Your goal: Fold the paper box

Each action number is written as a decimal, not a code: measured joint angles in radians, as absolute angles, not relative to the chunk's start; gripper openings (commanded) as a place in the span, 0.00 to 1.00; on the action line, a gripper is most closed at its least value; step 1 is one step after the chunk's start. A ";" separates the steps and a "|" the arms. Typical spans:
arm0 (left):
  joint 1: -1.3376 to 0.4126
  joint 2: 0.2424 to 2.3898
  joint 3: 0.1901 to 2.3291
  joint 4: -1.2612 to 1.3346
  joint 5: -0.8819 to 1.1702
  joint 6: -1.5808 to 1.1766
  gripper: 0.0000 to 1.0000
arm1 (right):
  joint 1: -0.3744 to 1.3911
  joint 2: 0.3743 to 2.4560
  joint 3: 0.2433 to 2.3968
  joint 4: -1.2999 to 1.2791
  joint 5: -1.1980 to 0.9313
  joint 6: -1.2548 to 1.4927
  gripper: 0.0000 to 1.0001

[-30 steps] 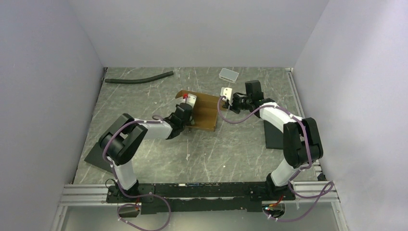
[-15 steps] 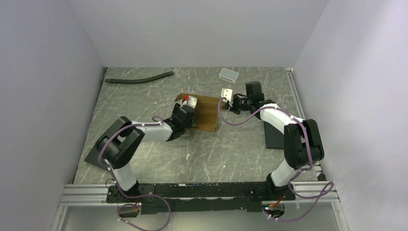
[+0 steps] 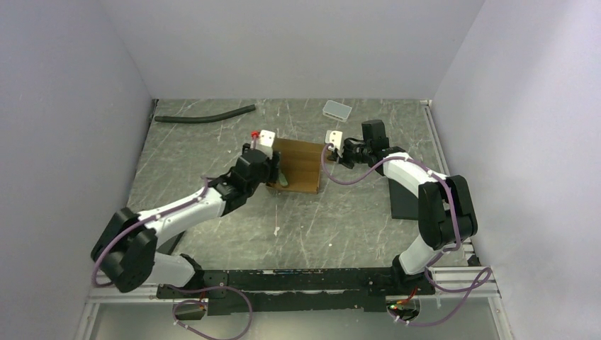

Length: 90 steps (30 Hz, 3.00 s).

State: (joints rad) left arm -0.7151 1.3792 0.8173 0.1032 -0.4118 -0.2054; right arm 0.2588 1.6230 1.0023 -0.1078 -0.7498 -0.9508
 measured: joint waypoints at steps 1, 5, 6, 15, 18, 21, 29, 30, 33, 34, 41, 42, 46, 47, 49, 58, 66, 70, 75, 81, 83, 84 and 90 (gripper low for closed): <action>-0.709 1.356 0.805 0.101 -0.400 -0.209 0.57 | 0.259 1.623 1.002 -0.108 -0.750 -0.951 0.00; -0.597 1.245 0.717 0.102 -0.286 -0.252 0.44 | 0.259 1.623 1.002 -0.108 -0.750 -0.951 0.00; -0.549 1.216 0.690 0.104 -0.255 -0.262 0.42 | 0.259 1.623 1.002 -0.108 -0.750 -0.951 0.00; -0.312 1.220 0.605 0.215 -0.016 -0.293 0.37 | 0.259 1.623 1.002 -0.113 -0.755 -0.952 0.00; -0.268 1.336 0.606 0.323 0.089 -0.283 0.36 | 0.259 1.623 1.002 -0.117 -0.762 -0.954 0.00; -0.260 1.474 0.621 0.429 0.200 -0.255 0.36 | 0.259 1.623 1.002 -0.121 -0.765 -0.955 0.00; -0.261 1.654 0.689 0.615 0.398 -0.199 0.37 | 0.262 1.623 1.003 -0.126 -0.767 -0.966 0.00; -0.261 1.660 0.693 0.632 0.414 -0.196 0.37 | 0.263 1.623 1.003 -0.128 -0.768 -0.969 0.00; -0.262 1.679 0.708 0.678 0.456 -0.192 0.37 | 0.266 1.623 1.003 -0.136 -0.770 -0.984 0.00; -0.262 1.688 0.710 0.699 0.471 -0.192 0.37 | 0.269 1.623 1.003 -0.139 -0.769 -0.989 0.00; -0.278 1.722 0.709 0.739 0.523 -0.192 0.36 | 0.308 1.623 1.005 -0.160 -0.748 -1.003 0.00; -0.281 1.721 0.706 0.747 0.527 -0.192 0.36 | 0.310 1.623 1.005 -0.160 -0.740 -1.003 0.00; -0.286 1.700 0.661 0.763 0.522 -0.196 0.38 | 0.303 1.622 1.006 -0.160 -0.731 -1.009 0.00; -0.286 1.682 0.640 0.761 0.519 -0.197 0.38 | 0.299 1.621 1.006 -0.160 -0.732 -1.012 0.00; -0.286 1.616 0.587 0.739 0.506 -0.200 0.39 | 0.290 1.614 1.006 -0.162 -0.732 -1.025 0.00; -0.290 1.076 0.507 0.462 0.424 -0.253 0.80 | 0.274 1.576 0.995 -0.187 -0.715 -1.101 0.00; -0.308 1.108 0.825 0.179 0.436 -0.051 0.90 | 0.274 1.571 0.980 -0.196 -0.715 -1.153 0.00; -0.389 1.299 1.063 0.019 0.481 0.218 0.90 | 0.276 1.570 0.980 -0.198 -0.715 -1.164 0.00; -0.455 1.491 1.243 -0.187 0.590 0.520 0.83 | 0.279 1.570 0.979 -0.200 -0.715 -1.171 0.00; -0.460 1.684 1.428 -0.374 0.628 0.701 0.72 | 0.284 1.570 0.978 -0.201 -0.715 -1.173 0.00; -0.469 1.716 1.454 -0.419 0.628 0.733 0.67 | 0.285 1.570 0.978 -0.201 -0.715 -1.175 0.00; -0.473 1.729 1.468 -0.443 0.628 0.746 0.64 | 0.285 1.570 0.978 -0.202 -0.715 -1.175 0.00; -0.501 1.768 1.504 -0.538 0.621 0.794 0.28 | 0.291 1.570 0.978 -0.201 -0.713 -1.175 0.00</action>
State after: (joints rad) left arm -0.5011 1.7679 1.5040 -0.5377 0.6212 0.7944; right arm 0.2913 1.5703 0.9783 -0.2012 -0.7132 -1.1751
